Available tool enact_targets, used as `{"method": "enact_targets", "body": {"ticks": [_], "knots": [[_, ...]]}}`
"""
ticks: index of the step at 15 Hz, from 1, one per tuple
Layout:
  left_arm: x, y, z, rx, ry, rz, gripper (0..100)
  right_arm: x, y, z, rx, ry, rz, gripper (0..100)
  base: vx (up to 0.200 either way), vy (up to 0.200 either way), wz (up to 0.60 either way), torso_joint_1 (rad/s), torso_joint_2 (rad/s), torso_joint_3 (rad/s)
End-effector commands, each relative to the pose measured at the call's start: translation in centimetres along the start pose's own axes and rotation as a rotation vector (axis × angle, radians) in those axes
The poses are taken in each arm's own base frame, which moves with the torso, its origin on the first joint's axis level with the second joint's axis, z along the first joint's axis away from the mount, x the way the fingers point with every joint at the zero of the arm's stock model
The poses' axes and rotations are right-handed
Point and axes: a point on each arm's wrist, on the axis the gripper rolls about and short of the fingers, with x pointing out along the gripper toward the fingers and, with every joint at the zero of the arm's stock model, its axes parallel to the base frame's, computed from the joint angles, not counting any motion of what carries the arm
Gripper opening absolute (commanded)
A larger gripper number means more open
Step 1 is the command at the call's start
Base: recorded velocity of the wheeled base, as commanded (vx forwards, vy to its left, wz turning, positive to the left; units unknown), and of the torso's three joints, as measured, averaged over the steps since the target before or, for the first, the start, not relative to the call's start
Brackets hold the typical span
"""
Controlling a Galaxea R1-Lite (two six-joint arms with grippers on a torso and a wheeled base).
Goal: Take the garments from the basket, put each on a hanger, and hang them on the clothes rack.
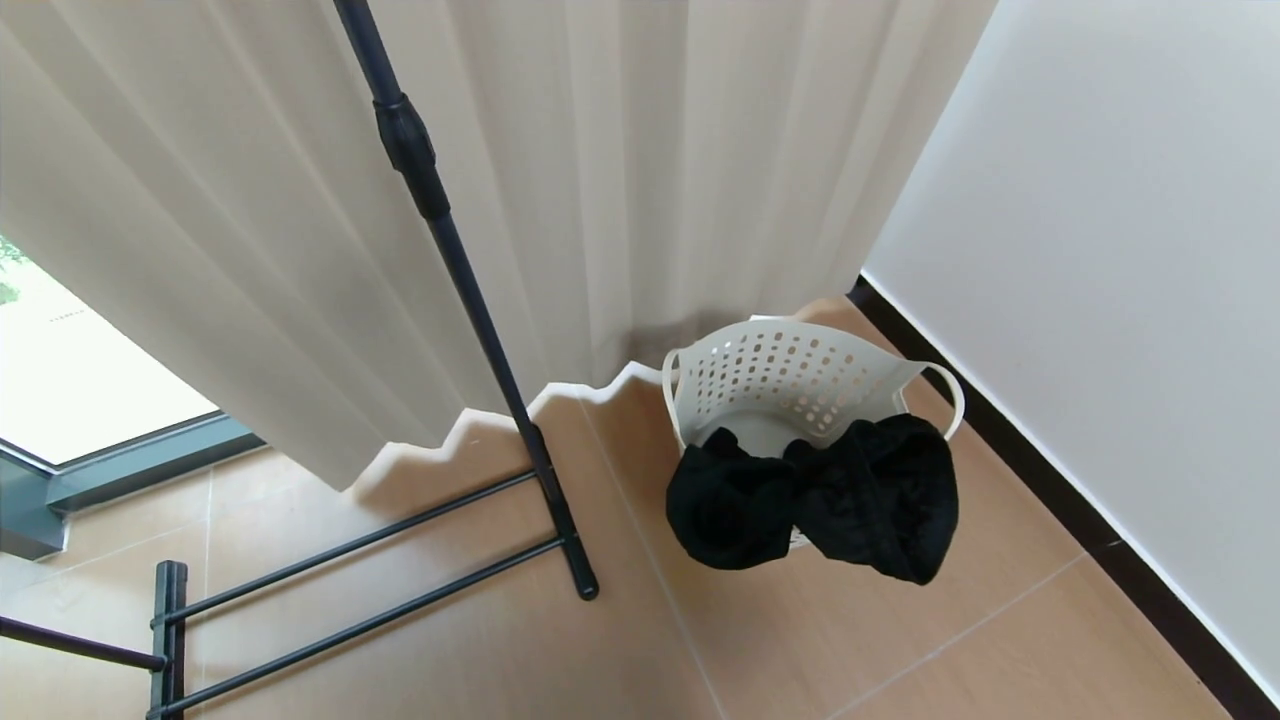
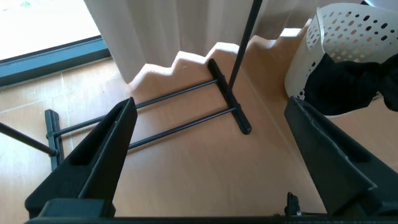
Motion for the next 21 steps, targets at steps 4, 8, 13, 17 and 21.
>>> {"method": "enact_targets", "body": {"ticks": [4, 8, 13, 17, 21], "knots": [[0.00, 0.00, 0.00, -0.001, 0.000, 0.000, 100, 0.01, 0.00, 0.01, -0.001, 0.001, 0.000, 100, 0.000, 0.000, 0.00, 0.002, 0.00, -0.201], [0.00, 0.01, 0.00, -0.001, 0.000, 0.002, 100, 0.01, 0.00, 0.01, -0.001, 0.001, 0.000, 100, 0.000, 0.000, 0.00, 0.004, 0.00, -0.195], [0.00, 0.01, 0.00, -0.002, 0.000, 0.002, 100, 0.01, 0.00, 0.01, 0.000, 0.001, -0.001, 100, 0.000, 0.000, 0.00, -0.002, 0.00, -0.187], [0.00, 0.01, 0.00, 0.001, 0.000, 0.003, 100, 0.01, -0.01, 0.02, 0.003, -0.001, -0.003, 100, 0.000, 0.000, 0.00, -0.001, 0.00, -0.019], [-0.01, 0.00, 0.04, -0.011, -0.001, 0.002, 100, 0.01, -0.01, 0.04, 0.003, -0.002, -0.004, 100, 0.000, 0.000, 0.00, 0.000, 0.00, 0.000]]}}
